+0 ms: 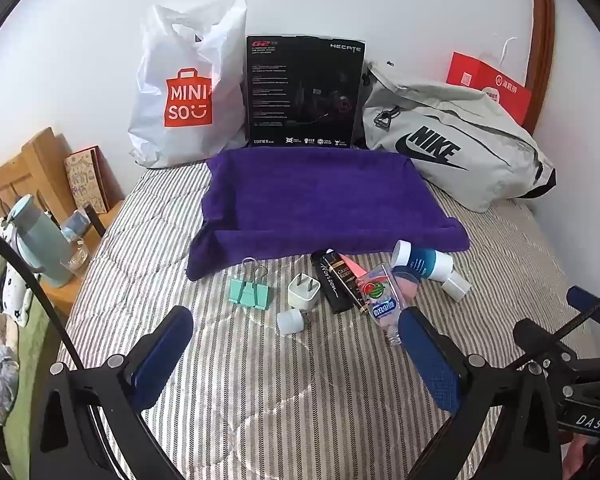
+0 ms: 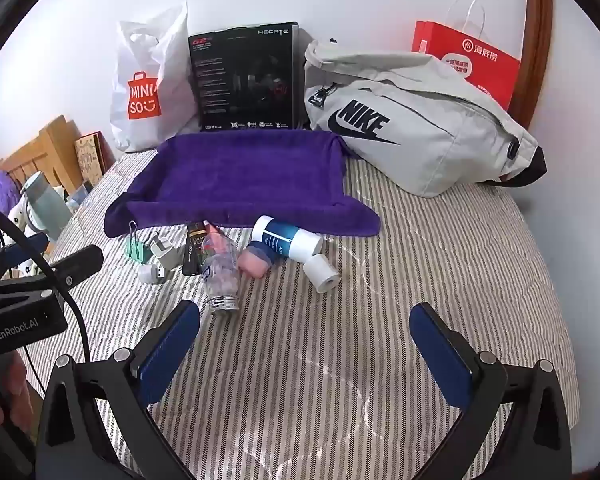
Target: Organize rigid objects
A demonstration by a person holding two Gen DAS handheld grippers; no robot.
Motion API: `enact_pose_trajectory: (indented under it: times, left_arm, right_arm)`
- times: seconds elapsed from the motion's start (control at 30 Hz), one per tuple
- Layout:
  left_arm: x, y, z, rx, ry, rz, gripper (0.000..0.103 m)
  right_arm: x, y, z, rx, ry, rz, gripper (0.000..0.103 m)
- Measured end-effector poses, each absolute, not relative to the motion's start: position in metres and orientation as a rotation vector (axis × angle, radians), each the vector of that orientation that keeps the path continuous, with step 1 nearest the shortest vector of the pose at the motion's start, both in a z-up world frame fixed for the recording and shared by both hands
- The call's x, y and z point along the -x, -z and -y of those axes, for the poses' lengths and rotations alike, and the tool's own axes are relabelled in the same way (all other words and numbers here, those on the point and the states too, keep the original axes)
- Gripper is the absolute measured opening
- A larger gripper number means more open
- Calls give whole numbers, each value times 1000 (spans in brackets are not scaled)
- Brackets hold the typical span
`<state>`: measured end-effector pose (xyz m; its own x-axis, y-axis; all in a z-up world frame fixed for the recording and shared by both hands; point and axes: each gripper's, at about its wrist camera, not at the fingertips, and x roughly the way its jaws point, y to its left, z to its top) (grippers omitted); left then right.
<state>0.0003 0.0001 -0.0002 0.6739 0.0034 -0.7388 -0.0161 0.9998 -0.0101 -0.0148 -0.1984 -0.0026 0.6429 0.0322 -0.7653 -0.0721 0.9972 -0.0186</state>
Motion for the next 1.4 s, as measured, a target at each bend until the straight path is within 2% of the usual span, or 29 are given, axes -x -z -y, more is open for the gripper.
enact_pose_trajectory:
  times: [1.4]
  left_arm:
    - [6,-1,-5,7,-1,-836,103]
  right_arm:
    - [20,-8,195,48,-57,-847,103]
